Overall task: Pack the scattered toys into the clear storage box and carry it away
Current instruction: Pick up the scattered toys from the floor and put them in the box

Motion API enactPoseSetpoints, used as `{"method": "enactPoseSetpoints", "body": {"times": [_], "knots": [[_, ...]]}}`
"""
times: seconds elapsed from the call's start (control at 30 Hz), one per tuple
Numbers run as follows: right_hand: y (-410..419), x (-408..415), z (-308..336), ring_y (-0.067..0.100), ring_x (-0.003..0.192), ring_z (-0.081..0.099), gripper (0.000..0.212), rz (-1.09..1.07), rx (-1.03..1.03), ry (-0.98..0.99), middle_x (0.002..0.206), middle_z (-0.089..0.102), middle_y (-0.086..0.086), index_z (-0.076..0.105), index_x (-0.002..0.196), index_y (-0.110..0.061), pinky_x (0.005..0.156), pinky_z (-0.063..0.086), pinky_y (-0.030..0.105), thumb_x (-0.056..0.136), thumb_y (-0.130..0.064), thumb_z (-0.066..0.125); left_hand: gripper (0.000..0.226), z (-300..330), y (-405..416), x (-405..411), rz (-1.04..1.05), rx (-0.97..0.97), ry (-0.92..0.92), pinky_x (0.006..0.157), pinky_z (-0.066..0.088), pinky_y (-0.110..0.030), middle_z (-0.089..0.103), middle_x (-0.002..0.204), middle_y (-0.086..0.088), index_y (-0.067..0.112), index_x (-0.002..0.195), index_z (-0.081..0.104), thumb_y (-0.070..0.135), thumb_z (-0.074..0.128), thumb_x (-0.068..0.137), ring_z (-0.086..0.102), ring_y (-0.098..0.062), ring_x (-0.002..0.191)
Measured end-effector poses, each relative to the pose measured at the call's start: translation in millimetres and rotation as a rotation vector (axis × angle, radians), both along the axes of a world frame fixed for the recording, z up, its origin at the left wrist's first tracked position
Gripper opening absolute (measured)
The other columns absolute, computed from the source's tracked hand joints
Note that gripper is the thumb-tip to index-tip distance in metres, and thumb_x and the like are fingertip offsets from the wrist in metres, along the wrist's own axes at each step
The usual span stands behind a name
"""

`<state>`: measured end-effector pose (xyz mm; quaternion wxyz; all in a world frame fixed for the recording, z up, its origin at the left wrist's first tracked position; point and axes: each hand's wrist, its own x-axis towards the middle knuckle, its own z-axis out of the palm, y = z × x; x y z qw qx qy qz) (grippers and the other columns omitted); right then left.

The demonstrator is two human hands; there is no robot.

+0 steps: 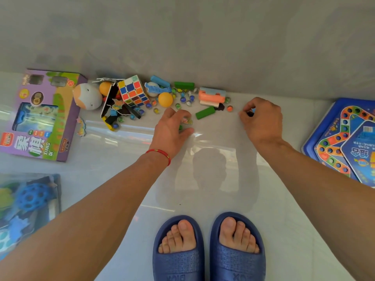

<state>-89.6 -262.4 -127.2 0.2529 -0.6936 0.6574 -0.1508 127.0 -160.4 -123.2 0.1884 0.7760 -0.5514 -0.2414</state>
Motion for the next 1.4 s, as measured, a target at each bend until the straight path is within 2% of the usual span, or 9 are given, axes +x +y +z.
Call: {"method": "enactPoseSetpoints", "body": {"times": [0.13,0.43,0.53,0.67,0.77,0.9,1.07,1.27,1.4], "knots": [[8,7,7,0.021,0.083,0.067,0.016,0.01,-0.007,-0.162,0.094,0.071,0.001,0.071,0.099,-0.016,0.079,0.057,0.039,0.087,-0.026,0.072,0.02,-5,1,0,0.023,-0.062,-0.028,0.074,0.041,-0.022,0.054,0.094,-0.002,0.011,0.098,0.067,0.019,0.077,0.083,0.049,-0.015,0.08],[3,26,0,0.02,0.082,0.062,0.009,0.042,0.062,-0.083,0.087,0.067,0.003,0.068,0.09,-0.016,0.071,0.049,0.027,0.087,-0.024,0.072,0.027,-1,3,-6,0.01,-0.025,-0.108,0.08,0.04,-0.024,0.048,0.115,-0.016,0.002,0.101,0.062,0.024,0.072,0.089,0.046,-0.02,0.083],[14,21,9,0.013,0.057,0.067,0.01,-0.122,0.23,-0.374,0.082,0.068,-0.001,0.071,0.09,-0.016,0.055,0.052,0.022,0.085,-0.022,0.076,0.027,-1,4,-7,0.018,-0.033,-0.121,0.079,0.043,-0.027,0.047,0.116,-0.016,0.002,0.1,0.059,0.024,0.07,0.09,0.047,-0.022,0.081],[42,3,32,0.008,0.054,0.057,0.024,-0.447,0.819,-1.009,0.074,0.061,0.002,0.07,0.102,-0.007,0.035,0.032,0.017,0.084,-0.02,0.078,0.029,3,7,-10,0.082,0.024,-0.103,0.072,0.044,-0.034,0.054,0.1,-0.013,0.005,0.101,0.056,0.03,0.066,0.092,0.051,-0.027,0.081],[67,-21,42,0.004,0.051,0.047,0.024,-0.467,1.126,-1.334,0.075,0.052,-0.001,0.066,0.102,-0.008,0.03,0.027,0.012,0.082,-0.02,0.074,0.027,15,21,-13,0.299,0.08,0.1,0.071,0.044,-0.03,0.058,0.092,-0.003,0.013,0.099,0.057,0.04,0.062,0.094,0.053,-0.02,0.081],[108,-48,64,0.004,0.045,0.045,0.034,-0.408,1.308,-1.502,0.08,0.051,0.001,0.069,0.094,-0.007,0.025,0.026,0.011,0.066,-0.011,0.089,0.032,52,70,-24,0.722,0.206,0.889,0.051,0.047,-0.028,0.051,0.074,-0.003,0.008,0.099,0.065,0.039,0.056,0.099,0.051,-0.018,0.053],[143,-30,141,0.007,0.049,0.048,0.016,-0.21,1.348,-1.19,0.082,0.056,0.01,0.068,0.095,0.001,0.025,0.027,0.012,0.084,-0.011,0.066,0.021,125,160,-13,0.931,0.166,1.553,0.064,0.052,-0.029,0.057,0.077,-0.005,0.012,0.086,0.061,0.029,0.056,0.098,0.061,-0.021,0.069],[167,65,277,0.016,0.062,0.057,0.031,0.426,1.217,-0.427,0.082,0.062,0.013,0.072,0.104,0.003,0.042,0.044,0.018,0.082,-0.019,0.077,0.032,235,282,32,1.055,-0.204,1.696,0.089,0.054,-0.042,0.062,0.099,-0.021,0.004,0.108,0.06,0.031,0.056,0.093,0.063,-0.039,0.097],[229,157,342,0.016,0.077,0.065,0.027,0.548,1.177,-0.461,0.086,0.066,0.007,0.071,0.103,-0.002,0.061,0.057,0.024,0.088,-0.024,0.074,0.027,285,369,74,1.151,-0.401,1.606,0.103,0.047,-0.046,0.058,0.106,-0.023,0.006,0.11,0.056,0.026,0.055,0.092,0.059,-0.038,0.107]]}}
